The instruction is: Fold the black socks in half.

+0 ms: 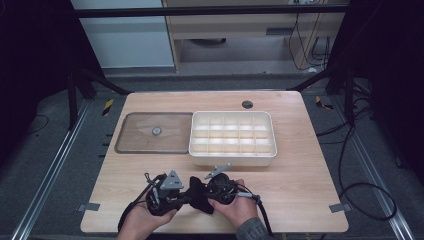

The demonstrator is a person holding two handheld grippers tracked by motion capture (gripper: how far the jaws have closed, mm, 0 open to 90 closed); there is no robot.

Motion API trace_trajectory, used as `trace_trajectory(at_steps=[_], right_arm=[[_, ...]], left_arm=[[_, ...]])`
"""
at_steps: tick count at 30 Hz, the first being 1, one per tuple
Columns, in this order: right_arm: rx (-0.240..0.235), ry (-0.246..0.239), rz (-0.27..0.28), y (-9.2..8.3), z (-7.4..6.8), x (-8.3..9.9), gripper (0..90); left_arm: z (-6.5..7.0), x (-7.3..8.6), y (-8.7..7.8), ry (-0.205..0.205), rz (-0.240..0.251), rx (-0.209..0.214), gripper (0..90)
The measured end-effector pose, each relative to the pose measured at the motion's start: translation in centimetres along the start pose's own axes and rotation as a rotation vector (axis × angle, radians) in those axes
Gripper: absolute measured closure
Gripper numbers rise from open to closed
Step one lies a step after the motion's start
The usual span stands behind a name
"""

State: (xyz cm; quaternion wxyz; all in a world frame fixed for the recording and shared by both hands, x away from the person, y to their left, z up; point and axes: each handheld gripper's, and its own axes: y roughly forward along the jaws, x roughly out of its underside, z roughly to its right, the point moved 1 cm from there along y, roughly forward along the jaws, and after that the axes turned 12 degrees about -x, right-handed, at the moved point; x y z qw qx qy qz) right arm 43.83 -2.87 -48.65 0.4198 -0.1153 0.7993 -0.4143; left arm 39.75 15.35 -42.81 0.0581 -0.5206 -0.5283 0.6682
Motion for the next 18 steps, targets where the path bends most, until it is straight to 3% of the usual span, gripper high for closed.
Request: trace_trajectory(at_steps=[3, 6, 12, 18], right_arm=[[-0.007, -0.003, 0.018, 0.0, 0.1, 0.2, 67.0], [-0.020, -0.002, 0.042, -0.1, 0.3, 0.6, 66.4], [-0.021, -0.041, 0.081, -0.6, 0.3, 0.8, 57.9], [0.005, -0.059, 0.088, -2.9, 0.2, 1.4, 50.8]], left_arm=[[0.9, 0.0, 0.3, 0.033, -0.004, 0.018, 83.4], [1.6, -0.1, 0.7, 0.059, -0.007, 0.010, 83.4], [2.0, -0.1, 1.4, 0.055, -0.022, 0.001, 83.4], [2.1, -0.5, 2.1, 0.064, -0.033, 0.003, 83.4]])
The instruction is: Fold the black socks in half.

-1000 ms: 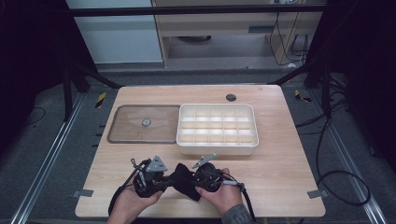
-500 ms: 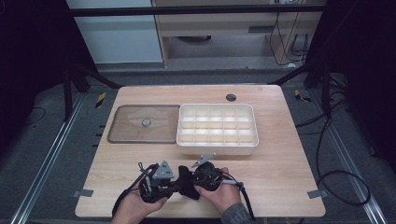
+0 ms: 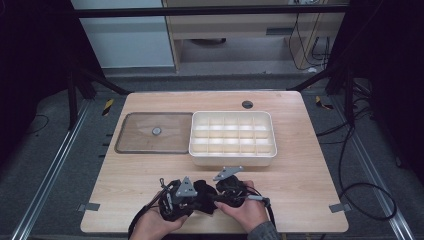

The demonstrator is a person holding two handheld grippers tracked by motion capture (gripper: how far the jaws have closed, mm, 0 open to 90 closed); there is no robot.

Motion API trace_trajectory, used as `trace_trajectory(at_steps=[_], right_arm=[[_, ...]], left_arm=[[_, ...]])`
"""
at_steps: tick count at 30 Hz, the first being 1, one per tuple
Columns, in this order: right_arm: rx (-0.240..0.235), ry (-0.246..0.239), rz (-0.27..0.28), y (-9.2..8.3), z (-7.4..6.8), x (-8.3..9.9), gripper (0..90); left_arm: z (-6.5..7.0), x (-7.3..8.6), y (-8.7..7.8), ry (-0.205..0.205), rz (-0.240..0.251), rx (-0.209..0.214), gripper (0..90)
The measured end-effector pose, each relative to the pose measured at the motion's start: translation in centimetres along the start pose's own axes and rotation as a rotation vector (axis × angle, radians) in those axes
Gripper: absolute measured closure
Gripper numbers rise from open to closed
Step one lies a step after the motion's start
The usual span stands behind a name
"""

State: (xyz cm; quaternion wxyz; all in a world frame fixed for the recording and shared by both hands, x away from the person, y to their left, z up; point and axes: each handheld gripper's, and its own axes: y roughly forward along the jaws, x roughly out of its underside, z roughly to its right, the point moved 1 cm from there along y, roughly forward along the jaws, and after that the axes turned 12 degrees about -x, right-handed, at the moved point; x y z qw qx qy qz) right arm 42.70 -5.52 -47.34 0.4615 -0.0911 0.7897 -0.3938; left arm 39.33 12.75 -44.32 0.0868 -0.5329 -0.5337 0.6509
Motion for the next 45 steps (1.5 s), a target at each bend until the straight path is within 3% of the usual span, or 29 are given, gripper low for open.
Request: trace_trajectory(at_steps=[11, 16, 28, 33, 45], right_arm=[[0.052, 0.020, -0.026, -2.4, 1.3, 1.7, 48.5], [0.056, 0.035, -0.030, -2.6, 1.6, 2.1, 48.5], [0.067, 0.042, -0.039, -2.7, 1.9, 2.8, 48.2], [0.075, 0.051, -0.034, -3.1, 2.1, 3.0, 48.1], [0.077, 0.053, -0.039, -3.2, 2.2, 3.1, 48.0]], left_arm=[[0.8, -0.7, 1.6, 0.006, -0.024, 0.028, 82.7], [1.2, -1.1, 2.5, 0.031, -0.048, 0.038, 82.7], [1.9, -1.2, 3.8, 0.035, -0.074, 0.078, 82.9], [1.8, -1.3, 4.1, -0.005, -0.059, 0.089, 82.9], [1.7, -1.3, 4.5, -0.011, -0.070, 0.097, 82.7]])
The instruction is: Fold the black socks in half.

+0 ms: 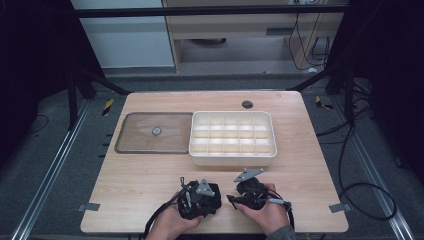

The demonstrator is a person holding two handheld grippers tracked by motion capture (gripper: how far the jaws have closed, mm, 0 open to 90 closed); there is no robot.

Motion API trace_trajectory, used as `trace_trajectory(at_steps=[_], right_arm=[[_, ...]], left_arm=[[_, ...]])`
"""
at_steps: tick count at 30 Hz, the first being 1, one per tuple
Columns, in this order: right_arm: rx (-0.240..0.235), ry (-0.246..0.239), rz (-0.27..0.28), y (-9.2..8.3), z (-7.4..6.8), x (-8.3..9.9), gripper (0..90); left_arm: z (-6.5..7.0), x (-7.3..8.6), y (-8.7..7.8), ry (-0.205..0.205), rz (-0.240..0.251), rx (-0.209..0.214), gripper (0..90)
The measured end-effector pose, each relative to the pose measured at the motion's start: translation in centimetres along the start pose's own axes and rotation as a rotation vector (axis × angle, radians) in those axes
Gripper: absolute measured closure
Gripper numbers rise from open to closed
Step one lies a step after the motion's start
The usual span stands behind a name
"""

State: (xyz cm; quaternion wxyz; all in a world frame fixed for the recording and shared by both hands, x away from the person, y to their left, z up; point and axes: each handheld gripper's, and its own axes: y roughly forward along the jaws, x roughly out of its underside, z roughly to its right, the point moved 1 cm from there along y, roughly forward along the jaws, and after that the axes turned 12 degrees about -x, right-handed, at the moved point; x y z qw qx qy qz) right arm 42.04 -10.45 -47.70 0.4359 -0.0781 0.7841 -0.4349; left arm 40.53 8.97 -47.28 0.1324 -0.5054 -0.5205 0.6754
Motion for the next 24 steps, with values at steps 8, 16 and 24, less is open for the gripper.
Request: trace_trajectory(at_steps=[8, 16, 24], right_arm=[[-0.002, -0.002, 0.004, -0.06, 0.03, 0.07, 47.8], [-0.001, 0.007, 0.002, -0.03, 0.04, 0.19, 47.6], [0.001, 0.015, 0.009, -0.17, 0.20, 0.41, 47.9]], left_arm=[[0.12, -0.06, 0.25, -0.003, -0.006, -0.002, 83.1], [0.20, -0.12, 0.53, -0.004, -0.012, -0.005, 83.5], [0.21, 0.03, 0.66, -0.022, -0.006, 0.003, 83.4]])
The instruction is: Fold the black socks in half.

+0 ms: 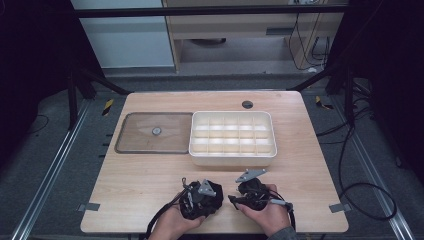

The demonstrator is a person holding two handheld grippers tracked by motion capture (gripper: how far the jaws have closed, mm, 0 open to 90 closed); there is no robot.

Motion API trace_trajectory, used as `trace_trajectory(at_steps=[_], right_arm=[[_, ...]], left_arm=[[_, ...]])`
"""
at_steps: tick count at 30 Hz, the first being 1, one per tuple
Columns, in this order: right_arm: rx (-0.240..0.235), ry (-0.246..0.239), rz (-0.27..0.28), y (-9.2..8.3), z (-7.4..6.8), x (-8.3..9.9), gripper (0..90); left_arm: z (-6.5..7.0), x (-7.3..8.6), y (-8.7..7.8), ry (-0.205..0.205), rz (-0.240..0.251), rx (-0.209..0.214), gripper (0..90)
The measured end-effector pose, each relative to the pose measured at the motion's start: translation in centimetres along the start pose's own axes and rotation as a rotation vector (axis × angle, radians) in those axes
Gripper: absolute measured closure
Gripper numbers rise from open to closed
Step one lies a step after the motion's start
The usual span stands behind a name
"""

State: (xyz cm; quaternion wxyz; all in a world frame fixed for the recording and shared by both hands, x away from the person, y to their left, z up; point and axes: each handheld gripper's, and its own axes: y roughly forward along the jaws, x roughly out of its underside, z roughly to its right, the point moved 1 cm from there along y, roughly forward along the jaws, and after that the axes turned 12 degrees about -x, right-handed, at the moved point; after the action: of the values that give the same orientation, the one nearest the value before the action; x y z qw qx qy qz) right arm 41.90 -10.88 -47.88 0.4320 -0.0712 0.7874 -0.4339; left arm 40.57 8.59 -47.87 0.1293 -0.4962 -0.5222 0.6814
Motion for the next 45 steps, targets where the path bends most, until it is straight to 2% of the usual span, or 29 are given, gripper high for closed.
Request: trace_trajectory(at_steps=[11, 30, 34, 38, 41, 43, 45], right_arm=[[0.005, 0.013, 0.013, -0.7, 0.0, -0.1, 45.8], [0.001, 0.016, 0.028, -1.0, 0.0, -0.1, 43.7], [0.000, 0.011, 0.030, -1.1, 0.1, -0.1, 43.3], [0.004, 0.032, 0.035, -1.3, 0.1, -0.1, 42.1], [-0.001, 0.027, 0.043, -1.4, 0.2, 0.0, 40.4], [-0.004, 0.039, 0.048, -1.6, 0.2, -0.1, 37.8], [-0.011, 0.053, 0.063, -1.9, 0.1, -0.3, 35.8]], left_arm=[[0.0, -0.2, -0.9, 0.006, 0.012, -0.028, 77.5], [0.0, -0.8, -2.7, -0.005, 0.085, -0.062, 52.4], [0.1, -0.8, -3.0, -0.005, 0.095, -0.054, 49.0], [0.1, -0.8, -3.5, -0.023, 0.111, -0.054, 37.9], [0.1, -0.7, -4.2, -0.037, 0.136, -0.054, 33.6], [-0.1, -0.8, -4.6, -0.047, 0.139, -0.048, 26.6], [-0.4, -0.8, -5.2, -0.056, 0.155, -0.069, 20.1]])
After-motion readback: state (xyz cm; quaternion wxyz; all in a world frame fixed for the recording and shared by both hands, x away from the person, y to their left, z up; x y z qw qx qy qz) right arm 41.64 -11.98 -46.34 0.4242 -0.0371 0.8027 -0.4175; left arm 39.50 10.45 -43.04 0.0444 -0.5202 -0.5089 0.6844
